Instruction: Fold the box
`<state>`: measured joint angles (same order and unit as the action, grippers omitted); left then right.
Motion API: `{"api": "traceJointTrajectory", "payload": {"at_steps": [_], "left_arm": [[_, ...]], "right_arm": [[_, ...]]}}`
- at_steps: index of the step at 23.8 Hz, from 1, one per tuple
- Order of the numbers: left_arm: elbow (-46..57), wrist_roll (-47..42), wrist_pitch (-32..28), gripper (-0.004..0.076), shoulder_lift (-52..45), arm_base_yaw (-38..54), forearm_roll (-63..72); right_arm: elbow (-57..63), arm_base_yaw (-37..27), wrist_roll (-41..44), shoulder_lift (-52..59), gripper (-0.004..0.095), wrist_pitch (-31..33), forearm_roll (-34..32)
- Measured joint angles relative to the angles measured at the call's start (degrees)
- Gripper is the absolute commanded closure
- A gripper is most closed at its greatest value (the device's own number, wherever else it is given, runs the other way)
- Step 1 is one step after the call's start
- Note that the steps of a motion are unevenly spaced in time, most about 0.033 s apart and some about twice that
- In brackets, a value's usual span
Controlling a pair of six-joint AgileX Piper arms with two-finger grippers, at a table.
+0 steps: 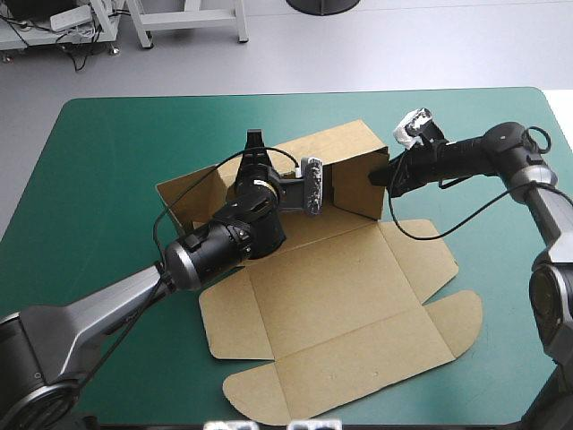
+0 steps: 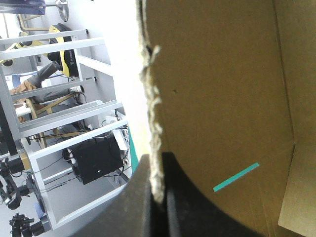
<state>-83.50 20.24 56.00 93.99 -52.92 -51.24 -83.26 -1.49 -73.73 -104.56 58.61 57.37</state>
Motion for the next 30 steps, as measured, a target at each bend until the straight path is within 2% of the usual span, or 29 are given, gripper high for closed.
{"api": "traceJointTrajectory", "payload": {"at_steps": [1,2,5,7,9,13,14,16,20,30], "left_arm": [[0.0,0.0,0.0,0.0734,0.0,0.0,0.0],[0.0,0.0,0.1,0.0734,0.0,0.2,0.0],[0.0,-1.4,0.4,0.0731,0.0,0.4,-0.1],[0.0,-2.1,0.7,0.0677,0.0,0.4,-0.4],[0.0,-2.2,0.6,0.0492,0.0,0.4,-1.3],[0.0,-2.2,-2.8,0.0256,0.2,0.3,-1.4],[0.0,-2.2,-4.5,0.0223,0.3,0.3,-1.4],[0.0,-4.4,-7.0,0.0234,0.4,0.2,-1.2],[0.0,-13.1,-7.5,0.0252,0.5,-2.3,-1.2],[-3.9,-18.5,-8.8,0.0363,-7.4,-11.6,-3.3]], "right_arm": [[0.0,0.3,-0.1,-0.1,0.0829,-0.3,0.2],[0.0,0.7,0.0,-0.3,0.0912,-1.2,0.7],[0.0,2.0,0.9,-0.3,0.0904,-4.4,1.0],[0.0,2.6,1.6,-0.3,0.0906,-5.4,1.0],[0.0,2.7,2.4,-0.3,0.0906,-6.0,1.0],[0.0,3.2,3.6,-0.3,0.0906,-6.0,1.0],[0.0,3.2,3.8,-0.3,0.0906,-5.9,1.0],[0.0,3.3,4.0,-0.3,0.0906,-5.9,1.0],[-0.1,3.3,6.1,-0.3,0.0906,-6.1,0.3],[-0.2,3.3,12.5,-0.3,0.0906,-6.1,-1.0]]}}
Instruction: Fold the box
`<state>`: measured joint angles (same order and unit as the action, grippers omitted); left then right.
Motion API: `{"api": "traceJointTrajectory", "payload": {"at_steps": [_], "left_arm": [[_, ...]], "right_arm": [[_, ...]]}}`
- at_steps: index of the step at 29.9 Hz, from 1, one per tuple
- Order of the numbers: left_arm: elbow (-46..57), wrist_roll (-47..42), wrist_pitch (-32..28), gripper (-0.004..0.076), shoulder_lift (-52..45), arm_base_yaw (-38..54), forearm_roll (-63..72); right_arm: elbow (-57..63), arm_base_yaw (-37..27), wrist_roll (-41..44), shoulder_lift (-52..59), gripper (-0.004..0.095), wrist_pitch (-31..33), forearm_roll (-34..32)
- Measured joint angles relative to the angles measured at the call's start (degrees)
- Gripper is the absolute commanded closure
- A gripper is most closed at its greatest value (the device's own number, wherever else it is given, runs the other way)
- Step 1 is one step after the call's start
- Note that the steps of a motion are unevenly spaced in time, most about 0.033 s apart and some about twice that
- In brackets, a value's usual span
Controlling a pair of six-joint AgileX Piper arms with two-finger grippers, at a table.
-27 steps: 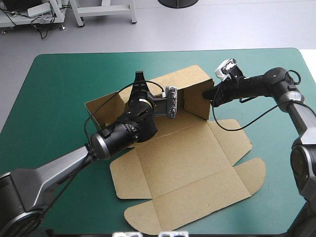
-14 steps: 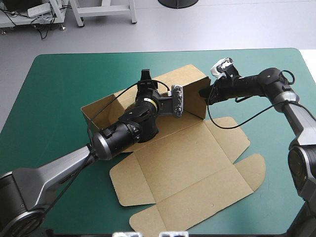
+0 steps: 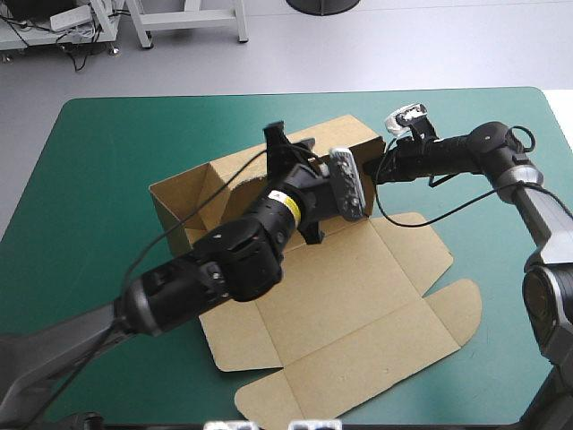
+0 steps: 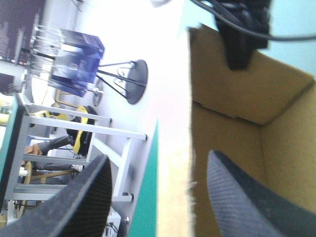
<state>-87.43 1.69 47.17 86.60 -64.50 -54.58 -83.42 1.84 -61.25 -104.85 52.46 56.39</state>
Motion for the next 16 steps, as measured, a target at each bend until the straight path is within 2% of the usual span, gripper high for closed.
{"api": "traceJointTrajectory", "payload": {"at_steps": [4,7,11,16], "left_arm": [[-2.6,-6.4,0.0,0.0422,-5.8,1.6,-4.4],[-3.3,-10.7,0.1,0.0475,-10.4,5.8,-6.3],[-3.6,-14.5,1.0,0.0529,-14.5,15.4,-5.1],[-3.6,-14.3,1.5,0.0566,-14.9,31.8,3.8]], "right_arm": [[0.0,0.0,2.4,0.9,0.0906,1.6,-1.4],[0.1,0.1,5.7,3.1,0.0906,3.9,-4.9],[0.3,0.2,12.2,7.2,0.0906,7.5,-12.2],[0.3,0.2,20.4,12.4,0.0906,12.6,-20.8]]}}
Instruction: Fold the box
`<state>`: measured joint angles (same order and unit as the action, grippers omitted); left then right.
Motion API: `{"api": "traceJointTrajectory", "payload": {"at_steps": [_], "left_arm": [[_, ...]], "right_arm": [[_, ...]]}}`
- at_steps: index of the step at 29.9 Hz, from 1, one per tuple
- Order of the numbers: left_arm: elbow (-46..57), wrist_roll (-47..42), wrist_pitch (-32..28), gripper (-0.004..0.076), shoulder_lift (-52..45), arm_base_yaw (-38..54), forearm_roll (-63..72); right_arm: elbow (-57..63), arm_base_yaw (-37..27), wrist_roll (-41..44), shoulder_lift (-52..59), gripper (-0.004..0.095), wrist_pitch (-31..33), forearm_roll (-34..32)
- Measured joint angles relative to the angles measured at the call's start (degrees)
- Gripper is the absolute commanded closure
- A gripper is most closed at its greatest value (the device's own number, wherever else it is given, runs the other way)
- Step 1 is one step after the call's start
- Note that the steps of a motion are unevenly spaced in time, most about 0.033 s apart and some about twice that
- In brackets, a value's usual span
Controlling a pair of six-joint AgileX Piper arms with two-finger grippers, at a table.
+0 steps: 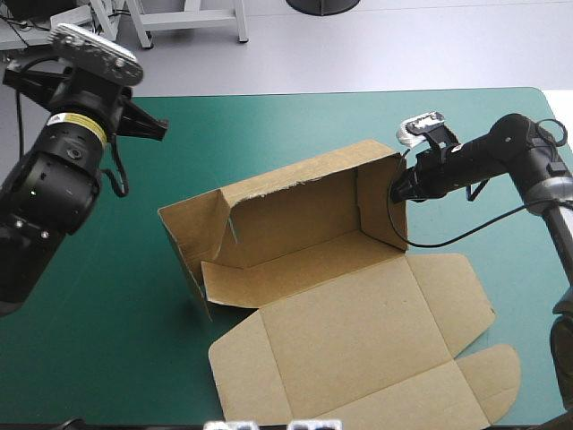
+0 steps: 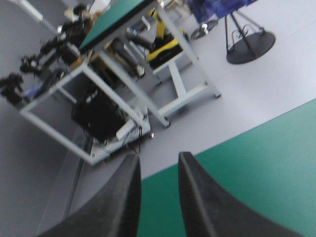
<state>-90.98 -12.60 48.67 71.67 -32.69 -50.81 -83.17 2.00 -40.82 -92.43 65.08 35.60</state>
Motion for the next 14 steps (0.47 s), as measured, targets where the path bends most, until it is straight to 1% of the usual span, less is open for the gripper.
{"api": "traceJointTrajectory", "payload": {"at_steps": [5,10,14], "left_arm": [[0.6,1.3,-2.3,0.0578,1.2,17.0,12.4],[3.7,10.3,-3.1,0.0578,3.0,29.9,29.1],[7.5,17.3,-2.9,0.0578,5.9,35.8,41.3]], "right_arm": [[-0.1,0.0,6.1,0.9,0.0907,1.6,-7.3],[-0.8,0.0,7.5,-1.2,0.0907,1.6,-8.2],[-4.2,0.0,7.9,-4.7,0.0907,2.8,-7.7]]}}
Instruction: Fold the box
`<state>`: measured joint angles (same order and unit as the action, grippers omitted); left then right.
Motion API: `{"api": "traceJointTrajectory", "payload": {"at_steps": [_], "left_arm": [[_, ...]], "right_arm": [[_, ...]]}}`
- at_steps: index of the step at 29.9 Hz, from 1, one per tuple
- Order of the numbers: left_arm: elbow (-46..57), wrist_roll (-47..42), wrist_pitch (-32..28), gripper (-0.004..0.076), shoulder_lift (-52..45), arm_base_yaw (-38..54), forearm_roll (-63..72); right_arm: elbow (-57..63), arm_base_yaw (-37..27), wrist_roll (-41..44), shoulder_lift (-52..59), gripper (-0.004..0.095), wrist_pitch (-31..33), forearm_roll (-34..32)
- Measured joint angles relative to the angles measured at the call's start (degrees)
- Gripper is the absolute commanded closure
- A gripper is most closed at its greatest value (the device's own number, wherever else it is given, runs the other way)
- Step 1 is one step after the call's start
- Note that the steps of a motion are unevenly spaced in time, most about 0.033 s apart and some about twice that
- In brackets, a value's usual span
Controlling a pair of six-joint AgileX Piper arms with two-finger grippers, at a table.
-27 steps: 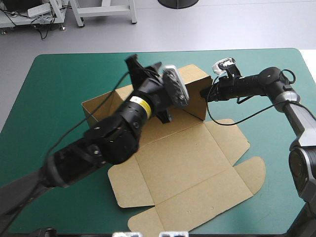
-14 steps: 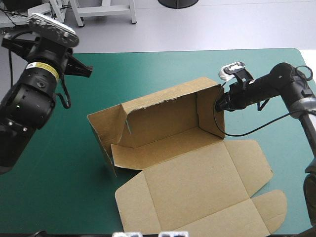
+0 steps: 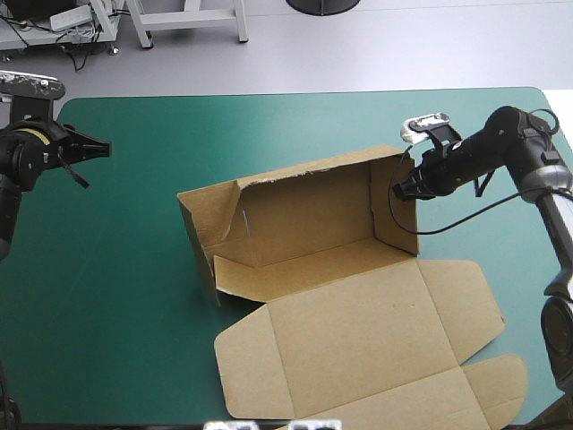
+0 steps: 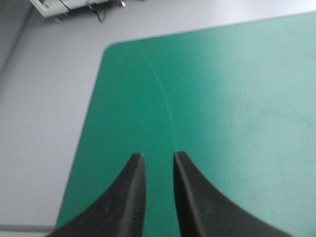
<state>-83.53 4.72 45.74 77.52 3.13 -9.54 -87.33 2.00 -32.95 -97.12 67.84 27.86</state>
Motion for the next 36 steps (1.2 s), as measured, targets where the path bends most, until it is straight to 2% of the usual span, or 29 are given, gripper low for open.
{"api": "traceJointTrajectory", "payload": {"at_steps": [4,9,13,16,20,23,28,36], "left_arm": [[2.7,4.5,0.2,0.0578,2.2,2.0,5.9],[4.1,5.4,0.1,0.0577,3.1,2.2,7.7],[4.2,6.6,-0.1,0.0578,3.1,2.2,8.6],[4.2,6.8,-0.1,0.0578,3.1,2.2,8.9],[4.2,6.8,-0.2,0.0577,3.1,2.2,9.0],[4.2,7.0,-0.2,0.0578,3.1,2.2,9.0],[4.2,7.0,-0.2,0.0578,3.1,2.2,9.0],[4.2,7.2,-0.2,0.0578,3.1,2.2,9.0]], "right_arm": [[-5.1,0.0,0.4,-5.9,0.0907,-2.2,2.3],[-10.9,0.2,0.8,-13.9,0.0902,-6.9,4.3],[-13.3,0.3,1.2,-17.4,0.0852,-9.1,4.3],[-13.7,0.3,1.3,-18.0,0.0762,-10.0,3.6],[-13.8,0.3,0.8,-18.4,0.0592,-10.6,2.2],[-13.8,0.3,0.6,-18.6,0.0536,-10.6,1.1],[-15.0,0.3,0.4,-18.6,0.0537,-9.1,0.7],[-29.4,0.3,0.7,-18.6,0.0537,0.4,0.8]]}}
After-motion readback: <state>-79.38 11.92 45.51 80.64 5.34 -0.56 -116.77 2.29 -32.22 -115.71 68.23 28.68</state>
